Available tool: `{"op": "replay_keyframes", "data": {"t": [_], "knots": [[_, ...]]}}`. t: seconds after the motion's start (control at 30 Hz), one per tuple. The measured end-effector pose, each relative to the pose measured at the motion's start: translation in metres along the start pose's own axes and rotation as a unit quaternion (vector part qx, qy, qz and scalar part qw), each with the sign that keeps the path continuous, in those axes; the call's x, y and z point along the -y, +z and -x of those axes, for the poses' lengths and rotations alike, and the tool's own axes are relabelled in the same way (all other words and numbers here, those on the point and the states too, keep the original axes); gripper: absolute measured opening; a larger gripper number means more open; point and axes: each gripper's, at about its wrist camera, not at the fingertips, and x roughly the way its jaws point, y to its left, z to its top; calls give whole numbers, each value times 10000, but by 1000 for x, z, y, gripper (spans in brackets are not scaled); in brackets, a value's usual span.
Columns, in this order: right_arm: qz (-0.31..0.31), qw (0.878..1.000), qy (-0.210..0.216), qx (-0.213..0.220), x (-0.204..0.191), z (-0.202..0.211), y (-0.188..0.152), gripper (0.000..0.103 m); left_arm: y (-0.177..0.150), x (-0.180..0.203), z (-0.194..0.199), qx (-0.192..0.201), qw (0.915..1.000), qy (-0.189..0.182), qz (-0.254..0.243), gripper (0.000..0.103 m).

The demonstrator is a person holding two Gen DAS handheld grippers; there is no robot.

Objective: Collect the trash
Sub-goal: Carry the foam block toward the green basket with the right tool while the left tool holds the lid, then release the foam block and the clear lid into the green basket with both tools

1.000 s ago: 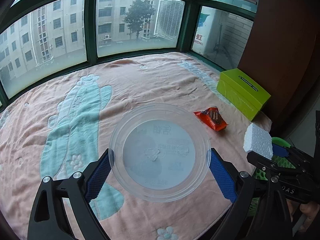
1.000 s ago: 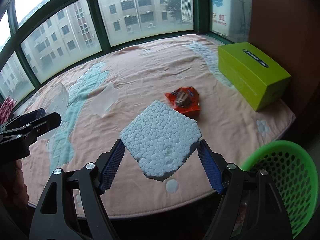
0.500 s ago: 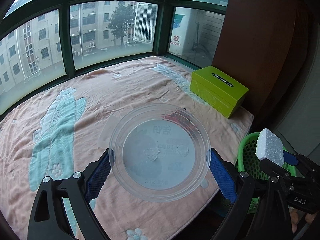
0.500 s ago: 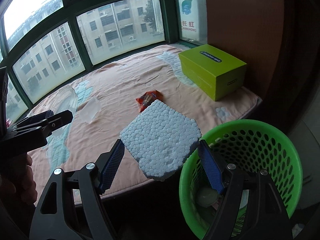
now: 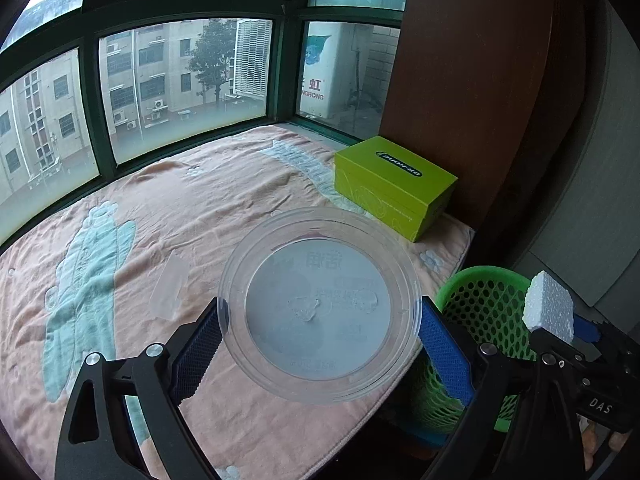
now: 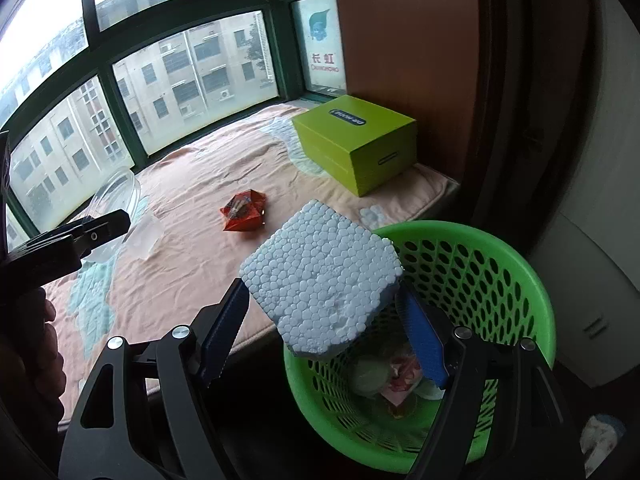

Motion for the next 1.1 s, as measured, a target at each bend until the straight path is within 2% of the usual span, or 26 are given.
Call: {"op": "replay_keyframes", "data": {"t": [0.53, 0.8, 1.1], "knots": [[-328, 9977, -588, 105, 43, 19, -12, 75, 10, 46, 3, 83, 9988, -283, -403, 90], [-518, 9960, -718, 108, 59, 22, -15, 76, 11, 66, 3, 93, 9974, -404, -587, 90], [-660, 9947, -766, 182, 68, 31, -18, 84, 13, 86, 1, 80, 9958, -498, -760, 90]]}}
